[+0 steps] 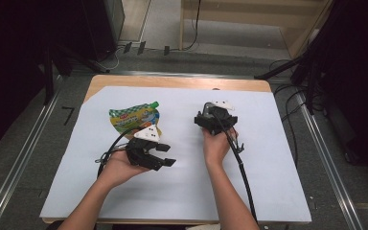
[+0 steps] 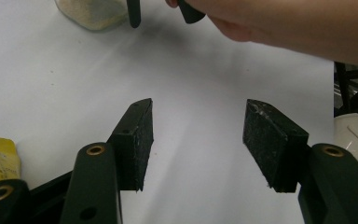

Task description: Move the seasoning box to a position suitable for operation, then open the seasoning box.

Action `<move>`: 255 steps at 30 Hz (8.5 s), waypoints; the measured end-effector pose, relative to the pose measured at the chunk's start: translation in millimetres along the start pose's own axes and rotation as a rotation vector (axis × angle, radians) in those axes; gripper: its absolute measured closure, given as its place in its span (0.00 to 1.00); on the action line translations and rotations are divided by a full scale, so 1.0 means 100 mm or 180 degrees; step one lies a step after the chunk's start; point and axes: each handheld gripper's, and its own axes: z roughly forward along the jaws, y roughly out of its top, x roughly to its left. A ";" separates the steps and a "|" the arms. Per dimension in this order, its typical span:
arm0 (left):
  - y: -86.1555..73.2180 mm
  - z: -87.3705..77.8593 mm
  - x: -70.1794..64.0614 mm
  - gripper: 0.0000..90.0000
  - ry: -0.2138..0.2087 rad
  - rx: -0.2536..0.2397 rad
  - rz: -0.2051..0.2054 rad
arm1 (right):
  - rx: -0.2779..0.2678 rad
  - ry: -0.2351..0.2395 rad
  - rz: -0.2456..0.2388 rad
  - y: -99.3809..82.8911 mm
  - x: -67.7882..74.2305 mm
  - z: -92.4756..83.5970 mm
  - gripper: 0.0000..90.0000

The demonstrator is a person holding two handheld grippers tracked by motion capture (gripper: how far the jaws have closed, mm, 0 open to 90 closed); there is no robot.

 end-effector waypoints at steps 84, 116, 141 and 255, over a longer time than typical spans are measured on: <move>-0.05 0.11 0.05 0.49 -0.0107 0.0095 -0.0089 | 0.0227 0.2062 -0.1434 -0.69 0.01 -0.96 0.17; 0.02 0.23 0.09 0.48 -0.0239 0.0150 -0.0014 | 0.0427 0.2188 -0.1134 -0.67 -0.58 -1.57 0.57; 0.02 0.24 0.10 0.48 -0.0284 0.0119 -0.0028 | 0.0622 0.2465 -0.1245 -0.88 -0.40 -1.44 1.00; 0.45 0.76 -0.03 0.17 -0.0298 0.0003 0.0301 | 0.0550 0.1889 -0.0992 -0.52 -0.94 -1.01 1.00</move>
